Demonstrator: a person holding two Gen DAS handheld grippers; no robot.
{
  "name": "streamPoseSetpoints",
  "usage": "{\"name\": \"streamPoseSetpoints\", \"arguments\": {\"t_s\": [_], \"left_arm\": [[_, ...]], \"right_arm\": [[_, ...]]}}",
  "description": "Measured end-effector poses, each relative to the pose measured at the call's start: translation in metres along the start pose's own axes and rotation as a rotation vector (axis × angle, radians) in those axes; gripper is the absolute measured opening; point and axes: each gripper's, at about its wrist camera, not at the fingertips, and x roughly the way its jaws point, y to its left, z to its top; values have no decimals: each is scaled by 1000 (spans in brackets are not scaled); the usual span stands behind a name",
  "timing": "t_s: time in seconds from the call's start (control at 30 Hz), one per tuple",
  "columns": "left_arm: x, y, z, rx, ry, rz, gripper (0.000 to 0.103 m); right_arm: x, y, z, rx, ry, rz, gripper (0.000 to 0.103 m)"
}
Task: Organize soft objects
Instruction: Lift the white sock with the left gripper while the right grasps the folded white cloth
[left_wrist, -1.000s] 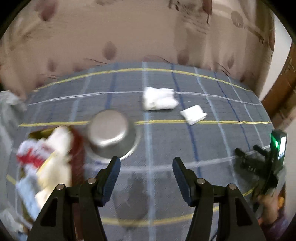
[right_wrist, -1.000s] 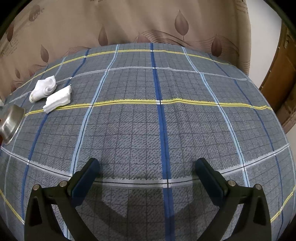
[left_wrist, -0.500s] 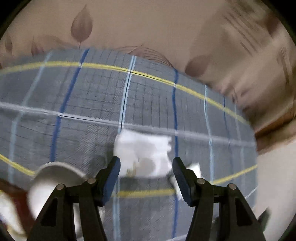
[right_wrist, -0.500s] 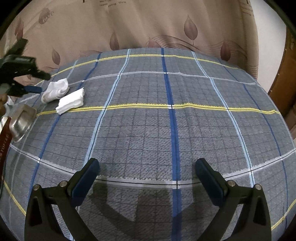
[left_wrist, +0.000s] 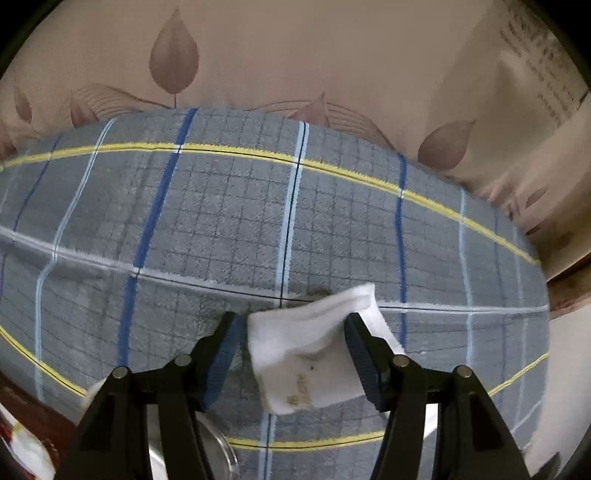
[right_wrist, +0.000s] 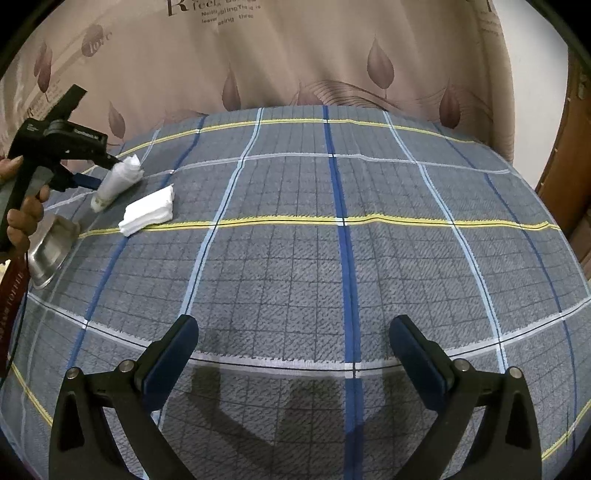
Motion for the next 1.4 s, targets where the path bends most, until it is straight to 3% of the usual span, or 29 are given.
{"name": "streamPoseSetpoints", "arguments": {"t_s": [0.17,0.33,0.43,0.57,0.7,0.9,1.1,1.2,1.4], "left_arm": [[21,-2,0,21,76,-3,60],[23,7,-7,-40,27,-105,60],[19,3,-16,-7,8,-107,30],[6,0,-31,-17,-16,-134,25],[-29,-13,-70,10,-88,-147,24],[-89,-19,-160,23,-182,-192,25],[-142,-6,-240,22,-230,-161,25],[-163,5,-269,24,-264,-138,25],[-182,19,-303,35,-268,-134,25]], "right_arm": [[0,0,1,2,-5,0,103],[-2,-1,1,5,-12,2,103],[-1,-1,1,9,-9,5,103],[-1,-3,1,21,-10,15,103],[-2,-6,2,34,-20,19,103],[-6,-7,0,39,-41,12,103],[-14,-4,-2,17,-83,47,103],[-22,3,-3,-19,-123,73,103],[-21,46,1,-128,-99,150,103]]}}
